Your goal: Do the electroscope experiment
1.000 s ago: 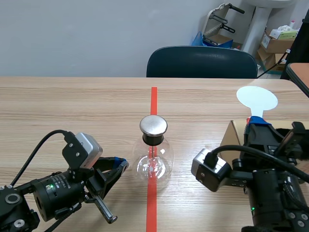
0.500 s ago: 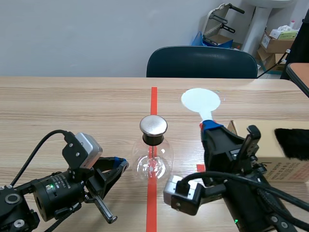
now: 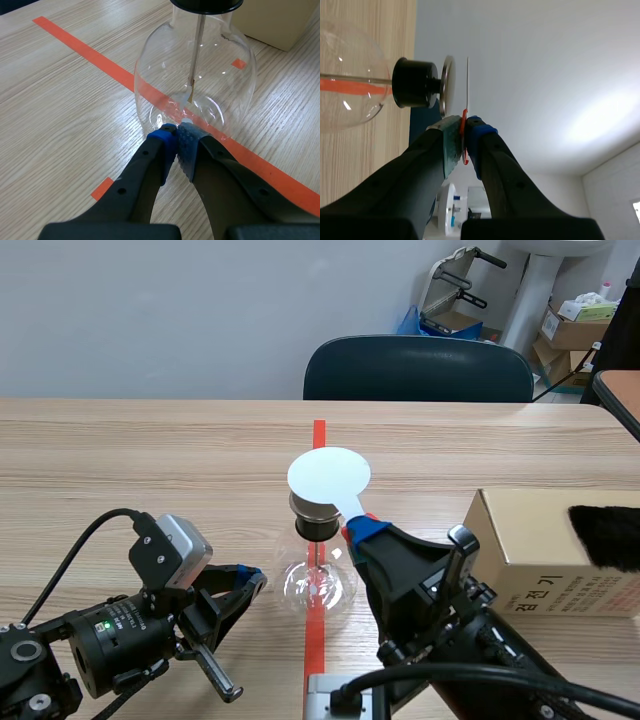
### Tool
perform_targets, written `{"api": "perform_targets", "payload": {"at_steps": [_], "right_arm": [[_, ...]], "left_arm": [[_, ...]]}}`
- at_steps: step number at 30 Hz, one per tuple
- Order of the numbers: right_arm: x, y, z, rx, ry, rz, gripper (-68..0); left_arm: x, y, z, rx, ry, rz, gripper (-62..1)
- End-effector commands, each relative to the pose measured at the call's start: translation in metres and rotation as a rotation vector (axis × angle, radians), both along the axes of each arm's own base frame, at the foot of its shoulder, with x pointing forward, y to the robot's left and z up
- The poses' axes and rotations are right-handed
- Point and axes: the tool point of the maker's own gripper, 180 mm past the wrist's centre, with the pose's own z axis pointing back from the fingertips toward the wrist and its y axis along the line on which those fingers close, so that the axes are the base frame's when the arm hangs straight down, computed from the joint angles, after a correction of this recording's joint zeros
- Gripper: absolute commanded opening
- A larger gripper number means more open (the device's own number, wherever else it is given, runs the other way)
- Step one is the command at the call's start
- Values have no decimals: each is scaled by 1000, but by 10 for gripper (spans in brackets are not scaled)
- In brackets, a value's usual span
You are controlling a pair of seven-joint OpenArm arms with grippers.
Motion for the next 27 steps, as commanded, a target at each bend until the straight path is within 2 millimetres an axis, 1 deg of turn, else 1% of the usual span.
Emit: {"api": "perform_targets", "payload": {"at_steps": [1, 8, 14, 17, 21, 27], "right_arm": [[2, -1, 4, -3, -22, 10, -655], [-3, 5, 2, -10, -13, 49, -655], [-3, 4, 2, -10, -13, 48, -655], [0, 1, 2, -7, -14, 21, -655], [10, -12, 4, 1, -19, -67, -655], [30, -46, 8, 22, -32, -291, -656]], "left_arm": [[3, -5, 9, -28, -20, 2, -568], [3, -5, 8, -28, -19, 2, -568], [3, -5, 8, -28, -19, 3, -568], [3, -5, 8, -28, -19, 3, -568], [3, -5, 8, -28, -19, 3, -568], [3, -5, 8, -28, -19, 3, -568]]}}
